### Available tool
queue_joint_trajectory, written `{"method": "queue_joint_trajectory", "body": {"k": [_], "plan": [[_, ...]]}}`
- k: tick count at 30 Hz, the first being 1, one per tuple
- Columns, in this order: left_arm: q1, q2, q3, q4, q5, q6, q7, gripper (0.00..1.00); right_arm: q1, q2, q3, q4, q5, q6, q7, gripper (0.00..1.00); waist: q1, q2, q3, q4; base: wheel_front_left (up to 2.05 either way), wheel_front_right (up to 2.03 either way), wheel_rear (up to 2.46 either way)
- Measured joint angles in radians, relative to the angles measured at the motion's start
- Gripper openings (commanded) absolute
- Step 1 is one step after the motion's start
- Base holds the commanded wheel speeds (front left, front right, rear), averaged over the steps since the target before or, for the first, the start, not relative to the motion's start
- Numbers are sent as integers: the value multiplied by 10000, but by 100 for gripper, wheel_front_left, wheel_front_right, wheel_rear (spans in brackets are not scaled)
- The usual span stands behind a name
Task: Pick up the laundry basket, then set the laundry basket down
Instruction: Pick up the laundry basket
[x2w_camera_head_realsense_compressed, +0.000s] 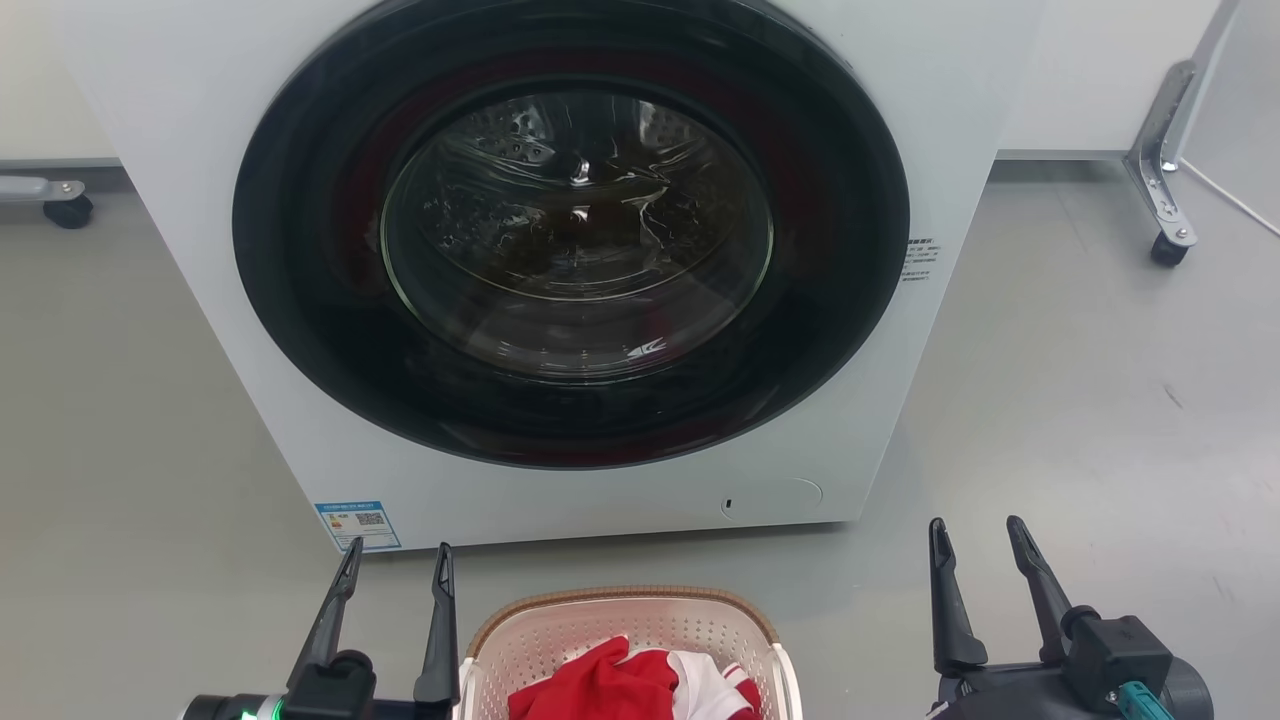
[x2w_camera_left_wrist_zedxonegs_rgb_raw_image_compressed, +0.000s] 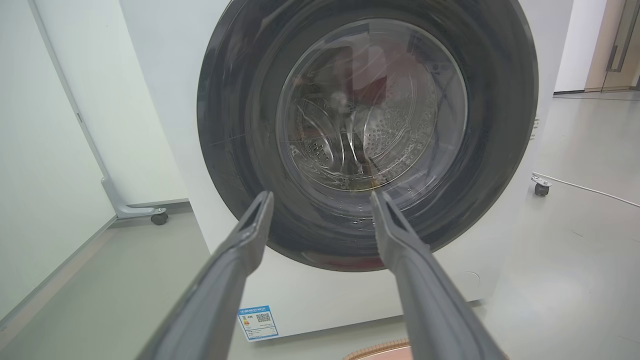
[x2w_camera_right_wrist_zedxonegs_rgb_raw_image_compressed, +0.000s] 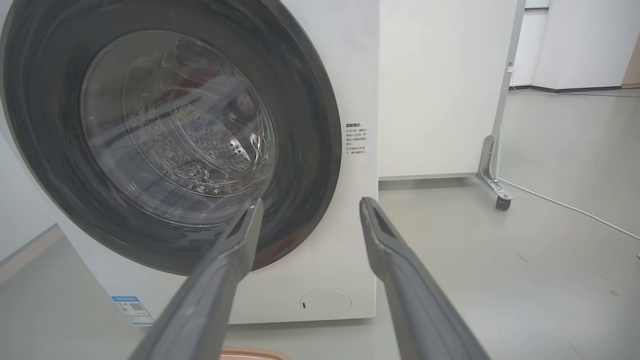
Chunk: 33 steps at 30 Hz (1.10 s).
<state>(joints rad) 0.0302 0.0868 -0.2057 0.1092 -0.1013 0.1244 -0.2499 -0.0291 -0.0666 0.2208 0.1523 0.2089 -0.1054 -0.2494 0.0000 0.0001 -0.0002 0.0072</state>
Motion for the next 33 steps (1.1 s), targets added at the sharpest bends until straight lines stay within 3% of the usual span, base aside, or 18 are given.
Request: {"method": "queue_joint_trajectory", "body": {"k": [15,33], "plan": [[41,-31,4,-86,2,0,-2,100,178,38,-38,-192,-88,167,-2,100,0,0,363,-5,0,0,0],[-1340,-186,19,809,-35,-2,-29,100,-1303,48,-244,320,-88,545,-4,100,1,1,2244,66,0,0,0]]}}
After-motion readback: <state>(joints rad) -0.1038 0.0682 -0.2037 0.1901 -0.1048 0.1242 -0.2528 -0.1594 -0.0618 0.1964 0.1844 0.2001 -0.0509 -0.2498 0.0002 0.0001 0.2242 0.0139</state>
